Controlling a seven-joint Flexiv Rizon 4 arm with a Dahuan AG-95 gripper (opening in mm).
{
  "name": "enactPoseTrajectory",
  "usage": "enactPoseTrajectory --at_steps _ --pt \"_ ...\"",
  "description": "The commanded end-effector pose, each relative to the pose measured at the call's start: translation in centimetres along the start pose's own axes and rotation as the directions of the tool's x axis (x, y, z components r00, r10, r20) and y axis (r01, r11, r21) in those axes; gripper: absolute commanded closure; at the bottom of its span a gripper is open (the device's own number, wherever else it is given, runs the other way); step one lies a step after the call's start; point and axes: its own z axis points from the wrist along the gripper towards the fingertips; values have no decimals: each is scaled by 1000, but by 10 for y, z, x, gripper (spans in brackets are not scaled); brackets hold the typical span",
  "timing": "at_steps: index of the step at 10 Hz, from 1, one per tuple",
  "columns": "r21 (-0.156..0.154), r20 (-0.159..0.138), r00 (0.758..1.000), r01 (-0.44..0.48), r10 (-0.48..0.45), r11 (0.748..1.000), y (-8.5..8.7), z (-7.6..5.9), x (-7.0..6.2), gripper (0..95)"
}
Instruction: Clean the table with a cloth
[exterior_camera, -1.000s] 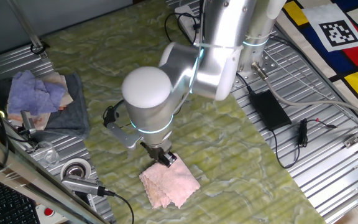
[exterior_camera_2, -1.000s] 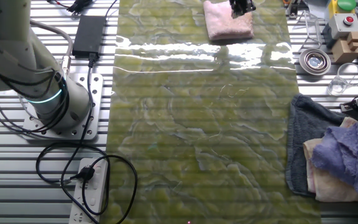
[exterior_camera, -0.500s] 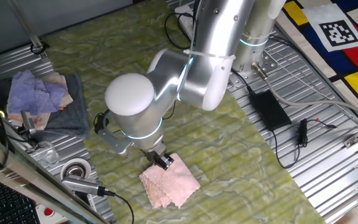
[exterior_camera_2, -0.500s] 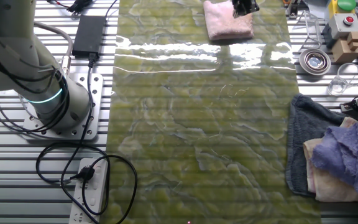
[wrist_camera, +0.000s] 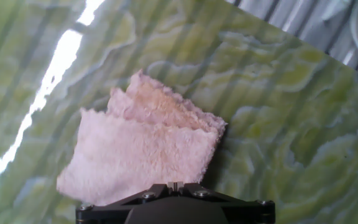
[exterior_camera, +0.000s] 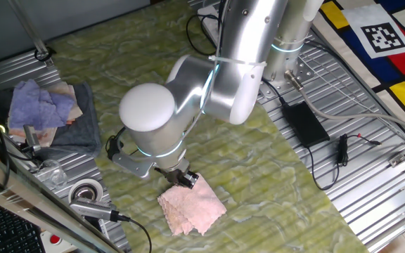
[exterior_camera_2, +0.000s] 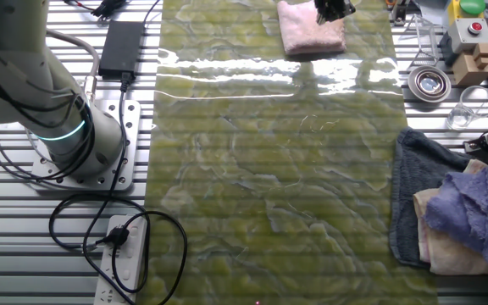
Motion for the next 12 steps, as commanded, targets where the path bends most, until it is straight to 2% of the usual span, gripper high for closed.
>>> enactPoseTrajectory --at_steps 1,6,8,12 --pt "-1 3 999 38 -38 999 0 1 -1 950" --pt "12 -5 1000 2 -2 1000 0 1 -1 950" --pt "28 -10 1000 -28 29 999 17 7 -16 950" --pt "46 13 1000 -25 24 999 31 16 -27 950"
